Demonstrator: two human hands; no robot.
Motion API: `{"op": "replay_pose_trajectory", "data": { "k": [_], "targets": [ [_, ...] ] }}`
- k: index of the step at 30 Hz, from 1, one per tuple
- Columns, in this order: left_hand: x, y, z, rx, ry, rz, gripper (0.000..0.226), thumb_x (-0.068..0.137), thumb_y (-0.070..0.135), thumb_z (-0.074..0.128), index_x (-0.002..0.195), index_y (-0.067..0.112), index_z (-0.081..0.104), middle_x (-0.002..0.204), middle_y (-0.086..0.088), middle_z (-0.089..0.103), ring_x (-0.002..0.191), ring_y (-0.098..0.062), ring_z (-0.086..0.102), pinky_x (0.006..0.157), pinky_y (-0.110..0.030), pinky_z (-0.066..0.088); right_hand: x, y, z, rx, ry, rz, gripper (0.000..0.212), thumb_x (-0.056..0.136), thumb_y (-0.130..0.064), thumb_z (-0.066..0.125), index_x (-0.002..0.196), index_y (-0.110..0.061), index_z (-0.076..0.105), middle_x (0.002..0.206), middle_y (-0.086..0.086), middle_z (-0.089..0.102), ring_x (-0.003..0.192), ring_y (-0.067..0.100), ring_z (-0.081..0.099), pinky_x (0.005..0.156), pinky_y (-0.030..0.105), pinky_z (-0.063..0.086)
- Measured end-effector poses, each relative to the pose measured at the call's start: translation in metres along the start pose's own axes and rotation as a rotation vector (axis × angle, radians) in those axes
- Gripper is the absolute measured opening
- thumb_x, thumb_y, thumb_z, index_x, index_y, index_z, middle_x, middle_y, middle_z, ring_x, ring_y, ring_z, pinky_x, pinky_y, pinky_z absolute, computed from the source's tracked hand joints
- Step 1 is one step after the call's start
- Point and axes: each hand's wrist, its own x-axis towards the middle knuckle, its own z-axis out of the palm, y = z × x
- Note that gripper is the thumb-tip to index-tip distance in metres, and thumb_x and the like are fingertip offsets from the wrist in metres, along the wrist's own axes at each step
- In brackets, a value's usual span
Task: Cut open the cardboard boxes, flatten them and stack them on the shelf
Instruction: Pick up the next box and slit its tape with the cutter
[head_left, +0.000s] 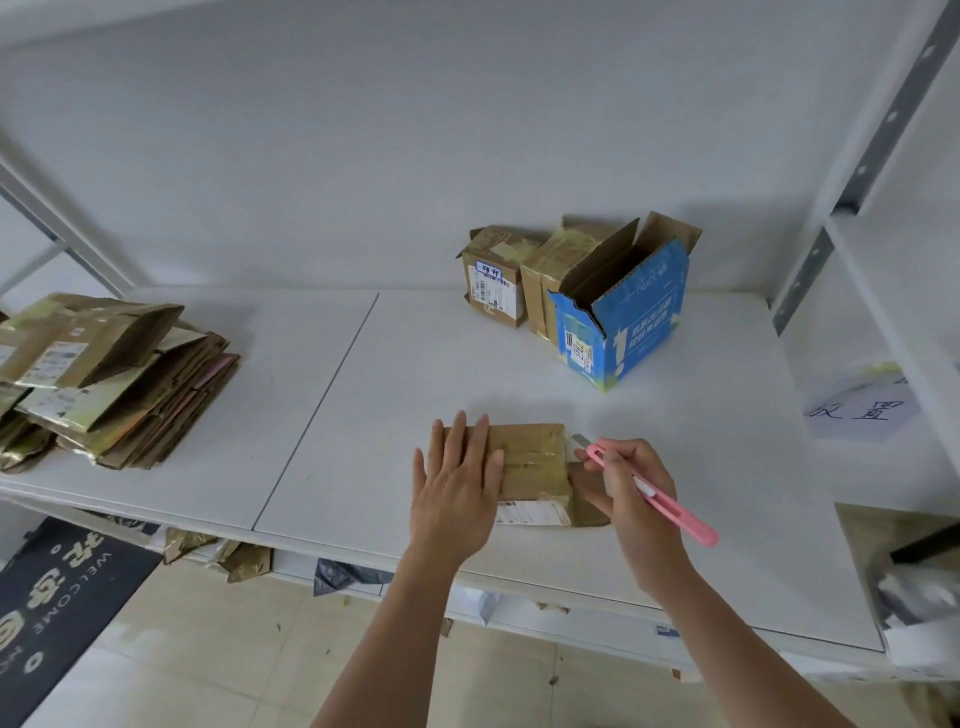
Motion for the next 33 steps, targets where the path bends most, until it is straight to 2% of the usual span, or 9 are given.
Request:
{"op": "replay_pose_trajectory", "data": {
  "k": [3,6,11,17,23,24,27,30,33],
  "targets": [
    [0.008,-0.002,0.002,0.035,-0.055,-0.015,0.078,0.090,0.074,0.013,0.157,0.035,-0.003,0.165,0.008,-0.009,0.151,-0.018,-0.017,0.121,-0.044,-0.006,0.000,0.006,0.000,-0.026,-0.020,0.015,0.011,0.099,-0.002,0.050,0.096,-0.003,0.061,0.085,-0.001,0.068,0.088,0.012,0.068,0.075,0.031,0.060],
    [0.011,-0.001,0.002,0.038,-0.073,-0.021,0.093,0.079,0.084,0.010,0.156,0.035,-0.004,0.165,0.008,-0.011,0.150,-0.017,-0.018,0.121,-0.045,-0.007,0.003,0.007,0.004,-0.053,0.001,-0.001,0.012,0.100,-0.004,0.051,0.096,-0.006,0.062,0.084,0.001,0.068,0.087,0.014,0.068,0.075,0.033,0.060],
    [0.011,-0.001,0.001,0.062,-0.092,-0.029,0.088,0.085,0.080,0.015,0.156,0.034,-0.006,0.165,0.007,-0.014,0.150,-0.018,-0.020,0.122,-0.045,-0.007,0.011,0.005,0.004,-0.170,-0.028,-0.060,0.010,0.098,-0.005,0.055,0.093,-0.006,0.064,0.082,0.008,0.067,0.086,0.029,0.066,0.073,0.046,0.058],
    [0.010,0.003,0.001,0.088,-0.094,-0.041,0.094,0.077,0.082,0.002,0.156,0.033,-0.008,0.165,0.005,-0.014,0.150,-0.019,-0.020,0.121,-0.045,-0.008,0.000,0.005,-0.008,-0.106,-0.064,0.032,0.015,0.097,-0.003,0.055,0.086,-0.007,0.066,0.082,0.004,0.069,0.086,0.016,0.070,0.074,0.033,0.061],
    [0.010,0.004,0.000,0.102,-0.102,-0.036,0.089,0.081,0.079,0.004,0.157,0.032,-0.007,0.165,0.004,-0.014,0.150,-0.021,-0.019,0.121,-0.046,-0.008,-0.022,0.014,-0.027,-0.114,-0.072,0.112,0.025,0.094,0.009,0.052,0.076,-0.002,0.065,0.084,0.011,0.072,0.091,0.027,0.071,0.085,0.054,0.057],
    [0.010,0.004,0.000,0.098,-0.104,-0.037,0.089,0.082,0.078,0.005,0.157,0.032,-0.006,0.165,0.004,-0.014,0.150,-0.020,-0.019,0.121,-0.046,-0.008,-0.023,0.012,-0.030,-0.127,-0.087,0.120,0.029,0.094,0.009,0.052,0.073,-0.007,0.065,0.086,0.010,0.073,0.092,0.026,0.071,0.085,0.054,0.057],
    [0.011,0.004,-0.003,0.080,-0.122,-0.032,0.089,0.082,0.078,0.009,0.157,0.032,-0.006,0.165,0.005,-0.014,0.150,-0.019,-0.020,0.121,-0.045,-0.008,-0.011,-0.002,-0.030,-0.175,-0.124,0.013,0.030,0.095,-0.002,0.055,0.073,-0.019,0.066,0.092,0.006,0.073,0.092,0.026,0.073,0.081,0.038,0.060],
    [0.012,0.002,-0.007,0.045,-0.150,-0.008,0.088,0.084,0.079,0.017,0.156,0.034,-0.005,0.164,0.007,-0.015,0.149,-0.018,-0.021,0.121,-0.044,-0.008,0.019,-0.010,-0.018,-0.143,-0.037,-0.136,0.015,0.097,-0.004,0.055,0.086,-0.011,0.063,0.087,0.013,0.069,0.093,0.033,0.069,0.082,0.045,0.057],
    [0.014,-0.002,-0.012,-0.030,-0.170,0.029,0.086,0.088,0.076,0.034,0.156,0.037,-0.001,0.164,0.011,-0.013,0.149,-0.014,-0.023,0.121,-0.044,-0.010,0.038,-0.009,0.004,-0.191,-0.128,-0.132,0.006,0.099,-0.007,0.054,0.095,-0.006,0.059,0.098,0.007,0.070,0.101,0.024,0.069,0.085,0.039,0.056]
  ]
}}
